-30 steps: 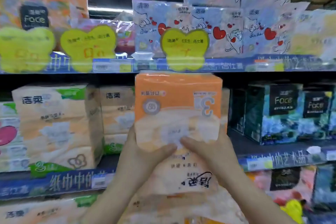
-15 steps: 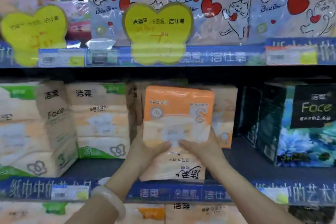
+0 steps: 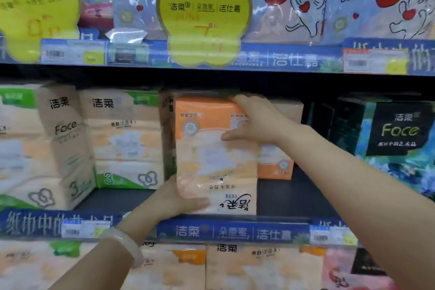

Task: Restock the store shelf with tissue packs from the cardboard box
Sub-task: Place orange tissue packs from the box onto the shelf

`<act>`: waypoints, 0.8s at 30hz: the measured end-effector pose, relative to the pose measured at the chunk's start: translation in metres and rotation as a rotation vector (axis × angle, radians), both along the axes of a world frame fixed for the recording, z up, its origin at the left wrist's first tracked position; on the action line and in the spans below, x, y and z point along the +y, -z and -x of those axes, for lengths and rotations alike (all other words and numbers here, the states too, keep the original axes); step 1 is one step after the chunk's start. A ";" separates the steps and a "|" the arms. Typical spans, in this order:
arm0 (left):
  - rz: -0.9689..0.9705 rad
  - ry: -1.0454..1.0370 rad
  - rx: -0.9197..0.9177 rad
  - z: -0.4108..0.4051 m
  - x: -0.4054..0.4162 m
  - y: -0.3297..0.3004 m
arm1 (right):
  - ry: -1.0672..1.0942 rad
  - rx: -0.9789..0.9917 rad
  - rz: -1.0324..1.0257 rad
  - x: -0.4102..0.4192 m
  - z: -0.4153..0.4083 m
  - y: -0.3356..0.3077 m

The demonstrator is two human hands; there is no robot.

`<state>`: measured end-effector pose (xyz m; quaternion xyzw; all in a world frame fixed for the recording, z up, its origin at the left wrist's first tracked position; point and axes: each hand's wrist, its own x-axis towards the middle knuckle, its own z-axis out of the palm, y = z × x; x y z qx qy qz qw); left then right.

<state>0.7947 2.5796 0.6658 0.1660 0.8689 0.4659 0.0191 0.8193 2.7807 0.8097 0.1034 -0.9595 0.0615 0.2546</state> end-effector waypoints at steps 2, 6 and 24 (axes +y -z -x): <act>0.037 0.026 0.012 -0.001 -0.002 0.003 | 0.024 0.089 0.050 0.008 -0.001 0.015; -0.086 -0.020 0.099 0.006 0.004 -0.010 | 0.004 0.228 0.365 0.046 -0.010 0.052; -0.376 -0.220 -0.110 0.027 0.063 0.019 | 0.178 -0.042 0.144 0.074 -0.002 0.066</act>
